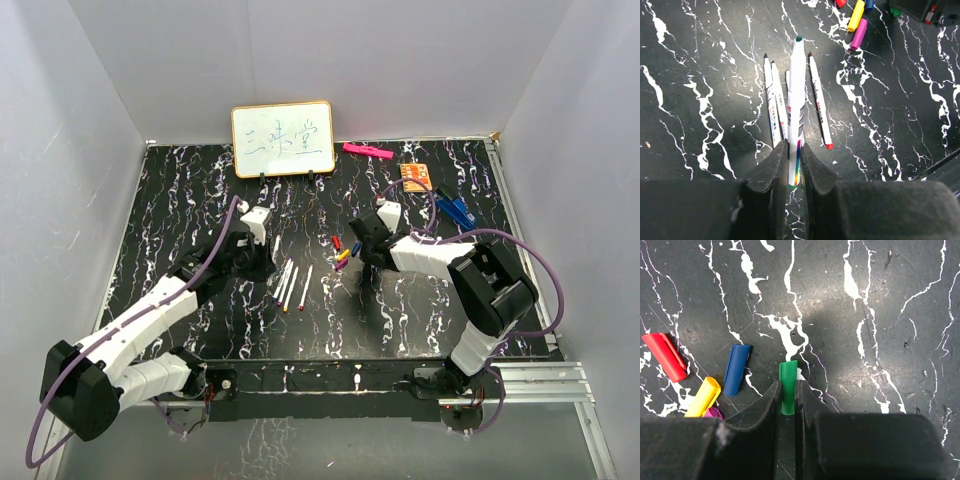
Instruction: Insert the pens into the pen caps
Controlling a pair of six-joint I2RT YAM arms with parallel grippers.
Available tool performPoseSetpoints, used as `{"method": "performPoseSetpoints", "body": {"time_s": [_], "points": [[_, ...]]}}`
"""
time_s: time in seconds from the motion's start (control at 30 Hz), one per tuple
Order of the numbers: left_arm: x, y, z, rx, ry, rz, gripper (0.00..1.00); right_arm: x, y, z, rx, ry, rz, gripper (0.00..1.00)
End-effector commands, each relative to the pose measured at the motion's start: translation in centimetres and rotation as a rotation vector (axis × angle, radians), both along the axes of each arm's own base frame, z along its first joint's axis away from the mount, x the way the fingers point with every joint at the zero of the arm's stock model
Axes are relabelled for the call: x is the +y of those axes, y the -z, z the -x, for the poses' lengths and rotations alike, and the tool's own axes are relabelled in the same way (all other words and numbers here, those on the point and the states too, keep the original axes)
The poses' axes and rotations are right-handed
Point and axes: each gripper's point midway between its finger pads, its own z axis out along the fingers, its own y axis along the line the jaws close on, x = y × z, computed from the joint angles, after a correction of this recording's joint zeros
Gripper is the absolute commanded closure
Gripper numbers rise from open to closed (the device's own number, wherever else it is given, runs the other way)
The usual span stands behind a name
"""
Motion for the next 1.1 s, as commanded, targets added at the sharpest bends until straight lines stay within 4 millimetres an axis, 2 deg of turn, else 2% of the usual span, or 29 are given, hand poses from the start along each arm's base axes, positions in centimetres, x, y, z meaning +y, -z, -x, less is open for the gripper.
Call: {"method": "performPoseSetpoints", "body": {"time_s": [0.0, 0.1, 0.2, 0.3, 0.47, 0.6, 0.7, 0.87, 1.07], "points": [[-1.4, -1.3, -0.2, -0.057, 0.032, 0.102, 1.0, 0.5, -3.0, -1.5, -0.082, -0.071, 0.025, 1.0], [-2.2, -1.5, -0.3, -0.076, 0.045, 0.149, 1.0, 2.0, -6.8, -3.2, -0.199, -0.152, -0.009, 1.0], [-3.4, -1.4, -0.3, -0.087, 0.085, 0.208, 1.0, 4.1, -10.8, -4.0, -0.336, -0.246, -0.108, 1.0], [-4.8, -2.0, -0.5, -0.119, 0.121, 0.292, 1.0, 5.7, -14.4, -3.8, -0.474, -0.332, -0.21, 1.0], [-7.1, -2.8, -0.7, -0.146, 0.184, 0.423, 1.0, 6.8, -19.3, -3.0, -0.653, -0.43, -0.297, 1.0], [-8.9, -2.5, -0.6, -0.115, 0.249, 0.492, 1.0, 8.0, -21.6, -1.7, -0.71, -0.503, -0.384, 1.0], [-10.3, -3.2, -0.4, -0.119, 0.285, 0.6, 1.0, 8.7, -23.5, -0.5, -0.787, -0.553, -0.466, 1.0], [-12.0, -3.8, -0.5, -0.081, 0.329, 0.68, 1.0, 8.6, -25.8, 1.6, -0.938, -0.605, -0.557, 1.0], [-13.0, -5.5, -0.6, -0.115, 0.352, 0.731, 1.0, 8.3, -27.1, 4.0, -1.071, -0.654, -0.667, 1.0]]}}
